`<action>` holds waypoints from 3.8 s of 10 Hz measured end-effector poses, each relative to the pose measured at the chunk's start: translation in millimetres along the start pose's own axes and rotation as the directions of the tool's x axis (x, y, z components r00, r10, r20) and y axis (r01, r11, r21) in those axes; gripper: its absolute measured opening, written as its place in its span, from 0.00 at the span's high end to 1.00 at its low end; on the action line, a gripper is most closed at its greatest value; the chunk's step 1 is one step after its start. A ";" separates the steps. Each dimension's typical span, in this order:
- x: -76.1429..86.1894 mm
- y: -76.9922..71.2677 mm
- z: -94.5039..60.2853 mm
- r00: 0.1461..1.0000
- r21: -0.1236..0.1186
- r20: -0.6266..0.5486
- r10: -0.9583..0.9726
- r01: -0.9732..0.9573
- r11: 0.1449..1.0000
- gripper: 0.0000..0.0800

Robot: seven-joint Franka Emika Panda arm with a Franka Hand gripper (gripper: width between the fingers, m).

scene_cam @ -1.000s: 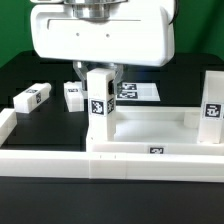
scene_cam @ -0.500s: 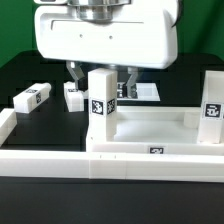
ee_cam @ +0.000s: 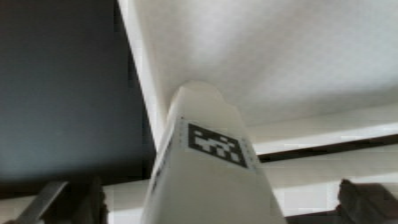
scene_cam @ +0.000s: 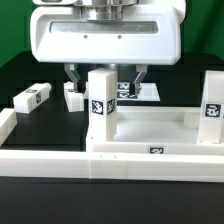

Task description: Assemble desk

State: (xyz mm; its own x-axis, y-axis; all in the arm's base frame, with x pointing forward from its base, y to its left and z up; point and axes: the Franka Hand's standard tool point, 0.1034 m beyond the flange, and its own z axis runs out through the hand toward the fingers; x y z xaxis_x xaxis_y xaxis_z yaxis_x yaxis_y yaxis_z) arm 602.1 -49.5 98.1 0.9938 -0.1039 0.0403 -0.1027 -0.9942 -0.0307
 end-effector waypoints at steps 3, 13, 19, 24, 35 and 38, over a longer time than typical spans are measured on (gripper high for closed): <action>4.3 0.1 -2.1 0.943 -0.036 -0.018 -0.333 0.332 0.942 0.19; 1.6 7.9 -0.7 0.602 -0.046 0.024 -0.798 0.798 0.601 0.52; 1.3 7.5 -0.5 0.762 -0.047 0.013 -0.647 0.647 0.761 0.64; 0.8 5.6 0.3 0.980 -0.039 -0.012 -0.199 0.199 0.979 0.64; 1.9 2.2 -0.2 0.940 0.002 -0.024 0.339 -0.339 0.941 0.37; 1.5 2.5 0.2 0.992 -0.005 -0.025 0.126 -0.126 0.992 0.19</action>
Offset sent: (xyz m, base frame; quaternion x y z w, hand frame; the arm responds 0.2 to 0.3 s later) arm -0.0015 0.0013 0.0031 0.0075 -0.0102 -0.1988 0.9800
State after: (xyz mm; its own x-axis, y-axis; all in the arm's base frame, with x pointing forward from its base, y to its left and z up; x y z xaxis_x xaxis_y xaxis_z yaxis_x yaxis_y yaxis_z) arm 603.3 -52.2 97.8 0.9715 -0.2287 0.0615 -0.2272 -0.9734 -0.0309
